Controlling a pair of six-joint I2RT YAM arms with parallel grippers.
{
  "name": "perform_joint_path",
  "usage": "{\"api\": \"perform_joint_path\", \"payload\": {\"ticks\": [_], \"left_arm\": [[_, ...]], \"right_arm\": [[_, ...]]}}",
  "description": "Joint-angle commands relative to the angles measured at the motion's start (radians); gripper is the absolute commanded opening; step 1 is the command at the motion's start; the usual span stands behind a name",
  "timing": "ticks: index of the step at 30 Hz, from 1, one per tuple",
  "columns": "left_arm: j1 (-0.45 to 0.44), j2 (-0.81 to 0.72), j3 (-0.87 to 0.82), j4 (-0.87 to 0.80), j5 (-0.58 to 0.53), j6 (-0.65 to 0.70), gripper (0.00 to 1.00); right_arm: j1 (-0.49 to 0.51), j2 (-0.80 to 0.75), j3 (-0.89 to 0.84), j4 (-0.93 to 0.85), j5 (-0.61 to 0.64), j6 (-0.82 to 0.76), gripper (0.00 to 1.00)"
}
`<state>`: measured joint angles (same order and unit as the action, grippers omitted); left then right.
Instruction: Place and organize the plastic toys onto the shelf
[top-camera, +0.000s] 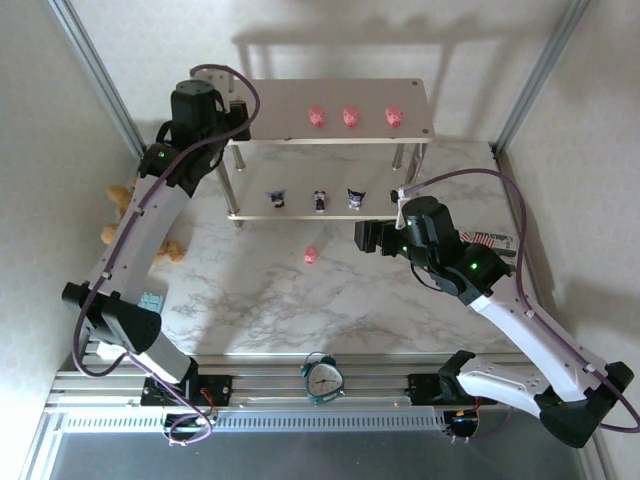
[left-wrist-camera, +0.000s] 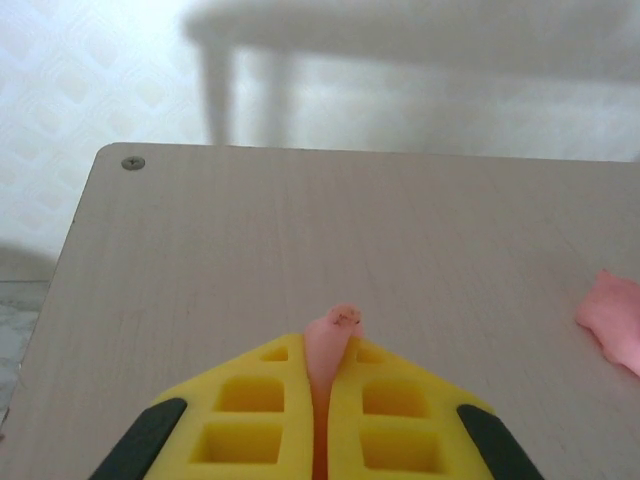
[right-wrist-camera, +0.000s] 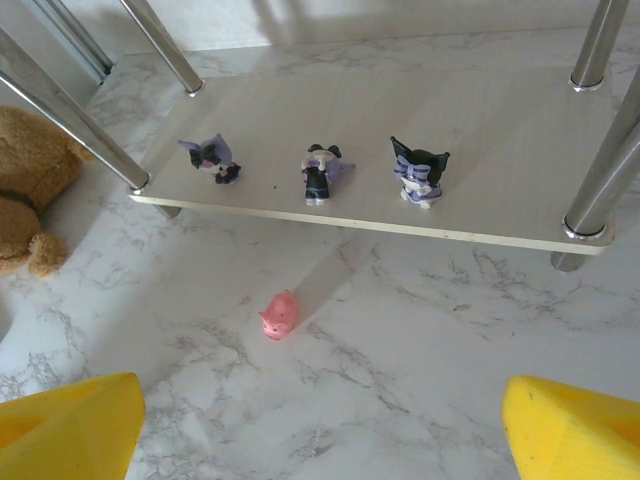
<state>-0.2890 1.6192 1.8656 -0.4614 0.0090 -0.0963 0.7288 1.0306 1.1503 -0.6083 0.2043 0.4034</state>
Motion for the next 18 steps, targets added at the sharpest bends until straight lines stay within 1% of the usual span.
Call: {"api": "perform_joint_path", "payload": {"ticks": [1, 4, 8, 18], "left_arm": [[0.024, 0.035, 0.055, -0.02, 0.047, 0.023, 0.02], [0.043, 0.071, 0.087, -0.027, 0.067, 0.023, 0.03], [0.053, 0.119, 0.141, -0.086, 0.062, 0.021, 0.02], [0.058, 0.155, 0.17, -0.132, 0.002, 0.044, 0.04]], "right_arm": [[-0.006, -0.001, 0.019, 0.033, -0.009, -0.02, 0.92], [-0.006, -0.001, 0.022, 0.031, -0.009, -0.02, 0.92], [-0.007, -0.001, 0.022, 0.031, -0.006, -0.02, 0.92], [-0.006, 0.016, 0.021, 0.042, -0.012, -0.016, 0.92]]}}
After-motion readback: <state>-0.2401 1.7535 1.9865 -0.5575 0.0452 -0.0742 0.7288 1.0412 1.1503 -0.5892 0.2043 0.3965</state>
